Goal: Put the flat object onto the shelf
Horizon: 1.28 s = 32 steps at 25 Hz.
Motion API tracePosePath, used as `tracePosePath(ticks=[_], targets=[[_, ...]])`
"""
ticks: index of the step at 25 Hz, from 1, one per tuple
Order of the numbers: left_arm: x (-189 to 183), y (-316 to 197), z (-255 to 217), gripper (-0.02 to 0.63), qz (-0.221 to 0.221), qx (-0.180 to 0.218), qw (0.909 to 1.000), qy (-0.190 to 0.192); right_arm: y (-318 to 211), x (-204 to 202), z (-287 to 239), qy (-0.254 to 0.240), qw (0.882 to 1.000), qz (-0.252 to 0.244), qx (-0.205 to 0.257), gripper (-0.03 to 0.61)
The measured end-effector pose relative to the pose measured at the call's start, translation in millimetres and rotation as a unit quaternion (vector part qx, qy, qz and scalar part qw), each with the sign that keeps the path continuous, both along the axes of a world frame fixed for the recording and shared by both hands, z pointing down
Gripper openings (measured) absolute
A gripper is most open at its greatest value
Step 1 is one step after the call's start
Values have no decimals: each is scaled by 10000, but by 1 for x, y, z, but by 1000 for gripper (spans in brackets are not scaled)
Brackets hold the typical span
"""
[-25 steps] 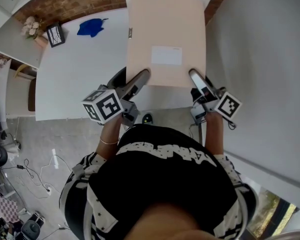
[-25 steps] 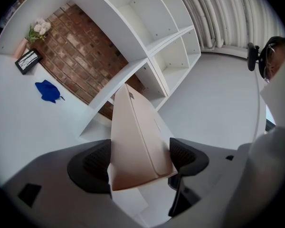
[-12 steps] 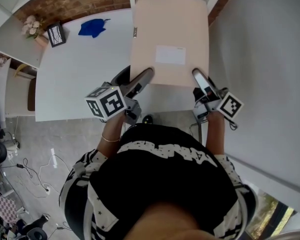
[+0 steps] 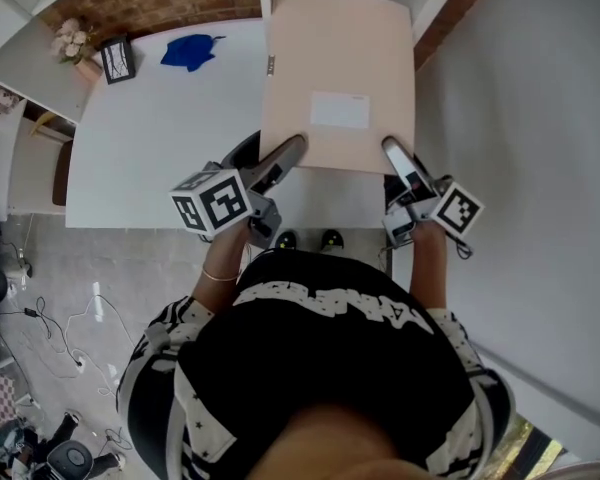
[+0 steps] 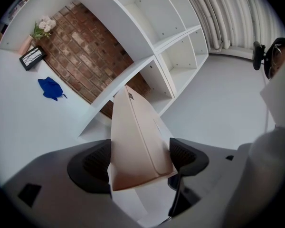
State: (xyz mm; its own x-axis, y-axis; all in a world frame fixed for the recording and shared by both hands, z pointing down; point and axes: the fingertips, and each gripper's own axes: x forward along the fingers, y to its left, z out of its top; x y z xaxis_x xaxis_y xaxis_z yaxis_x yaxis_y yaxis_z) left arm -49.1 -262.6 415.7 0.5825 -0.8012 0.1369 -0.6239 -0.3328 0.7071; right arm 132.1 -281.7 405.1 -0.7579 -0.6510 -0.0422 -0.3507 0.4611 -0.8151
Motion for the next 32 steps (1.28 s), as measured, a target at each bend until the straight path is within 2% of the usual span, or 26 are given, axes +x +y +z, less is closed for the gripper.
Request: tracePosePath(ticks=[13, 23, 32], targets=[[3, -9, -7, 393, -410, 14, 9992, 4, -19, 2, 1, 53, 9994, -332, -77, 380], [0, -18, -9, 391, -594, 11, 9982, 20, -25, 0, 0, 261, 9982, -531, 63, 382], [-2, -23, -13, 391, -746, 34, 9972, 89, -23, 4, -3, 164, 9976, -629, 216, 382]])
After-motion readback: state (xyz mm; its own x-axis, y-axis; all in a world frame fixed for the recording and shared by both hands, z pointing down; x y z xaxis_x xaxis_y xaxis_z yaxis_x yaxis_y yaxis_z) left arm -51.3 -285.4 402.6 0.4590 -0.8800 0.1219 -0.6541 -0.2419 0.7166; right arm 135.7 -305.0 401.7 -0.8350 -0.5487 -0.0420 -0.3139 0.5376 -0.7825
